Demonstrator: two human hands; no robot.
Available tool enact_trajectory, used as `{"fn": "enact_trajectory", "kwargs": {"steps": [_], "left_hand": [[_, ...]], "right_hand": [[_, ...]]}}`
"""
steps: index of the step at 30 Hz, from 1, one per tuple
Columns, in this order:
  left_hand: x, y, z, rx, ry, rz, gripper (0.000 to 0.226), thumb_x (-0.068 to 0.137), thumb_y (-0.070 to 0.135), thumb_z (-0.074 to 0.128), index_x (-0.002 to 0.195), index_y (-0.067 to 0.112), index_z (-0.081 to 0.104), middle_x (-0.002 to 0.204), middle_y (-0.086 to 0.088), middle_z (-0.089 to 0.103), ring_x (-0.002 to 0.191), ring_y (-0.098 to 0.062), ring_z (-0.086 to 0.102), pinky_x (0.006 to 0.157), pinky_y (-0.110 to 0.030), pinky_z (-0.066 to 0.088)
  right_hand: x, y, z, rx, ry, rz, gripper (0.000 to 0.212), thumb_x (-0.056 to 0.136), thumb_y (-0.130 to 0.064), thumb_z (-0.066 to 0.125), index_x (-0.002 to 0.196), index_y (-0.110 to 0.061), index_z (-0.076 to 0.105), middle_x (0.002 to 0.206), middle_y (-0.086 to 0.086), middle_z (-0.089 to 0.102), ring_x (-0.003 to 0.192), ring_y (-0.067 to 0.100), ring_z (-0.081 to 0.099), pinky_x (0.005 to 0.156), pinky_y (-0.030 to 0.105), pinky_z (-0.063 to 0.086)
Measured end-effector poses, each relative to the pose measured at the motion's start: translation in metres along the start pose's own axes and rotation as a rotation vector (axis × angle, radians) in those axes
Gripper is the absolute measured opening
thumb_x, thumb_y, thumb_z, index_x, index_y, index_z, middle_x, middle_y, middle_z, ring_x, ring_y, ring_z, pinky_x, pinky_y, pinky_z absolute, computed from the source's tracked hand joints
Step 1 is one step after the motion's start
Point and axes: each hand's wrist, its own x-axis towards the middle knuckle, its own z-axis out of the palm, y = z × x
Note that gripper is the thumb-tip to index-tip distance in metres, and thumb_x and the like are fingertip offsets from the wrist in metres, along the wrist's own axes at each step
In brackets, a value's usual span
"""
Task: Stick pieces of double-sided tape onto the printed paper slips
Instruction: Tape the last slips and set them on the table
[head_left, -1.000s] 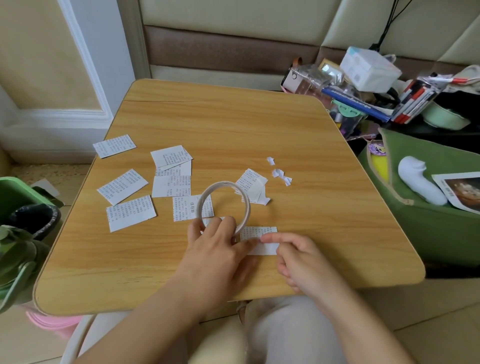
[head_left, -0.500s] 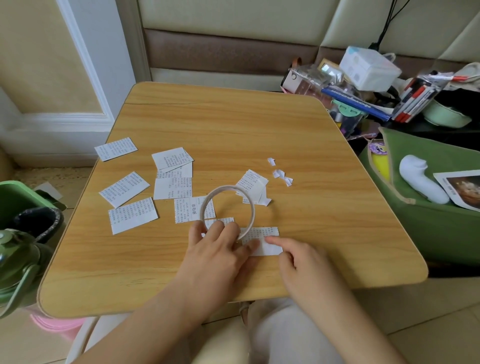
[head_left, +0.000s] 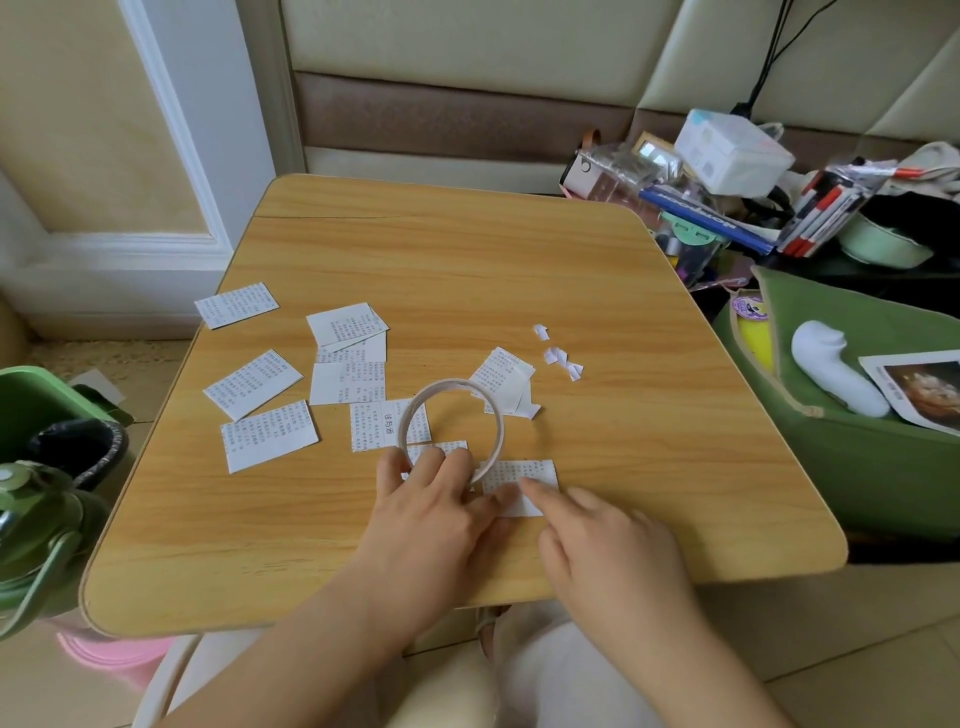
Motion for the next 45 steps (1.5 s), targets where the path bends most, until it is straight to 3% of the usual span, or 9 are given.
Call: {"fn": "enact_trajectory", "kwargs": {"steps": [4,7,11,17,25,34,38,42,45], "left_hand": [[-0.001,-0.003,-0.001,-0.009,-0.009,0.002,0.035,0.086,0.044,0.041,0.105,0.034,0.069,0.078,0.001,0.045,0.074,-0.021,0.04,0.072,-0.037,0.025],[-0.005,-0.008,-0.002,-0.027,-0.03,-0.002,0.036,0.087,0.046,0.04,0.11,0.039,0.067,0.077,0.002,0.042,0.072,-0.02,0.04,0.072,-0.036,0.024],[-0.007,-0.014,-0.004,-0.034,-0.064,0.027,0.038,0.088,0.048,0.038,0.115,0.042,0.064,0.078,0.003,0.04,0.072,-0.019,0.041,0.07,-0.035,0.022],[-0.011,-0.016,-0.004,-0.017,-0.058,0.065,0.04,0.091,0.048,0.036,0.123,0.041,0.059,0.078,0.004,0.038,0.071,-0.018,0.041,0.071,-0.035,0.024],[-0.017,-0.015,-0.005,-0.01,-0.01,0.054,0.045,0.097,0.048,0.024,0.123,0.04,0.06,0.078,0.004,0.039,0.071,-0.018,0.041,0.072,-0.036,0.024],[-0.028,-0.025,-0.009,-0.016,-0.015,0.026,0.049,0.097,0.052,0.02,0.121,0.042,0.061,0.079,0.006,0.035,0.073,-0.016,0.037,0.072,-0.034,0.022],[-0.024,-0.023,-0.009,-0.021,0.02,0.055,0.044,0.094,0.05,0.03,0.112,0.037,0.067,0.078,0.004,0.04,0.073,-0.017,0.038,0.073,-0.036,0.024],[-0.021,-0.019,-0.01,-0.051,0.027,0.029,0.036,0.087,0.047,0.041,0.104,0.035,0.071,0.076,0.006,0.041,0.074,-0.016,0.039,0.073,-0.035,0.023],[-0.021,-0.017,-0.011,-0.099,0.015,-0.021,0.036,0.086,0.047,0.041,0.101,0.037,0.071,0.076,0.006,0.039,0.073,-0.015,0.039,0.072,-0.031,0.017]], "right_hand": [[-0.001,0.01,0.006,0.083,-0.049,0.075,0.045,0.072,-0.029,0.037,0.099,-0.04,0.072,0.066,-0.013,0.052,0.049,0.014,0.055,0.04,0.023,0.03],[0.001,0.022,0.017,0.37,-0.097,0.131,0.05,0.081,-0.026,0.034,0.118,-0.043,0.064,0.076,-0.015,0.039,0.084,0.011,0.048,0.073,0.029,0.046],[0.001,0.029,0.024,0.48,-0.034,0.106,0.046,0.09,-0.013,0.046,0.113,-0.048,0.064,0.078,-0.018,0.039,0.088,0.006,0.039,0.086,0.025,0.039],[0.004,0.032,0.026,0.561,-0.109,0.145,0.046,0.088,-0.022,0.036,0.108,-0.054,0.063,0.08,-0.015,0.042,0.091,0.006,0.038,0.096,0.029,0.035],[0.005,0.031,0.024,0.496,-0.16,0.135,0.049,0.082,-0.03,0.027,0.104,-0.065,0.053,0.081,-0.016,0.04,0.09,0.008,0.035,0.089,0.022,0.024],[0.002,0.034,0.028,0.519,-0.126,0.147,0.055,0.076,-0.046,0.016,0.107,-0.06,0.058,0.082,-0.014,0.044,0.089,0.007,0.036,0.092,0.028,0.03],[0.006,0.035,0.021,0.569,-0.199,0.145,0.041,0.09,-0.03,0.033,0.103,-0.062,0.056,0.083,-0.012,0.045,0.091,0.007,0.038,0.089,0.018,0.03],[0.016,0.044,0.003,0.936,-0.263,0.324,0.04,0.091,-0.001,0.052,0.099,-0.036,0.071,0.077,-0.005,0.044,0.061,-0.001,0.042,0.058,0.008,0.035],[0.034,0.05,-0.001,0.905,-0.153,0.408,0.024,0.089,-0.008,0.061,0.109,-0.02,0.07,0.073,-0.009,0.047,0.054,-0.007,0.046,0.056,0.005,0.037]]}}
